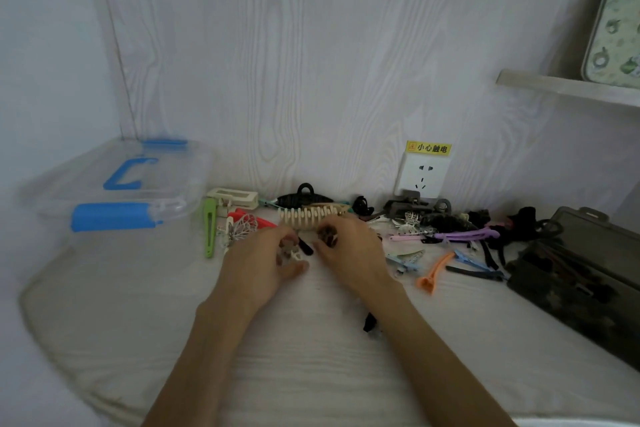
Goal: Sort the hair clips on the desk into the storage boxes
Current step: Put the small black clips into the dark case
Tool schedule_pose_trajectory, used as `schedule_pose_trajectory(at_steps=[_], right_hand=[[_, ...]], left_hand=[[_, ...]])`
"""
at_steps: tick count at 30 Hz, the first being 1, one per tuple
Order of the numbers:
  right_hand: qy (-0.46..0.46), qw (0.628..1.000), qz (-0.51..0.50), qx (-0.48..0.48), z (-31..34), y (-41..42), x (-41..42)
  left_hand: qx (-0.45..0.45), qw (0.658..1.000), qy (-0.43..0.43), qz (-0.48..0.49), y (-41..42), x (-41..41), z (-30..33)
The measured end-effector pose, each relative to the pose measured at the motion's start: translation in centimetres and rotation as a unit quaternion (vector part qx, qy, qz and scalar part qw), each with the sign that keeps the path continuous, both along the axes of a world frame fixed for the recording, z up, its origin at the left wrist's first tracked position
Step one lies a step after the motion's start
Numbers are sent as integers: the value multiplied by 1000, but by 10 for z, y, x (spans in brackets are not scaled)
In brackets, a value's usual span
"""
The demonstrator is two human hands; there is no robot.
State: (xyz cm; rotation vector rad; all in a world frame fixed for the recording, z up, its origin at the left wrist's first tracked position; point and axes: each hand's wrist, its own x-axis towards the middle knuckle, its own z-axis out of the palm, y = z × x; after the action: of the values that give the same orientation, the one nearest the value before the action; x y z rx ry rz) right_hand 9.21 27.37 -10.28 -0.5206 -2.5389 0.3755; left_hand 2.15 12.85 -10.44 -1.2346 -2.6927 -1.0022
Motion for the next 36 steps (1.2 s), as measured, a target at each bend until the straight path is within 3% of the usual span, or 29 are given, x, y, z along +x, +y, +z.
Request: schedule_pose_trajectory(at_steps=[6, 8, 13, 16, 19, 22, 26, 32, 36], right_hand=[[-10, 1000, 15, -6, -1, 6, -3], [8, 998, 43, -55, -2, 8, -2], [178, 949, 60, -252, 15, 17, 21], [249, 924, 41, -288, 28, 25, 61], [273, 927, -20, -256, 32, 43, 113], [274, 943, -124, -142, 42, 72, 171], [238, 944, -219, -64, 52, 109, 226], [45, 969, -231, -74, 50, 143, 266], [72, 966, -241, -52, 50, 145, 268]], left_hand=[[11, 999, 12, 30, 1, -3, -4], [10, 999, 19, 32, 4, -2, -5], [29, 998, 46, 11, 7, 5, 0], [91, 994, 54, 6, 9, 17, 5], [125, 989, 75, -21, 28, 39, 13], [153, 982, 50, -100, 82, 84, 30], [114, 971, 74, -196, 159, 148, 51], [21, 961, 77, -266, 228, 188, 46], [27, 958, 118, -262, 221, 181, 44]])
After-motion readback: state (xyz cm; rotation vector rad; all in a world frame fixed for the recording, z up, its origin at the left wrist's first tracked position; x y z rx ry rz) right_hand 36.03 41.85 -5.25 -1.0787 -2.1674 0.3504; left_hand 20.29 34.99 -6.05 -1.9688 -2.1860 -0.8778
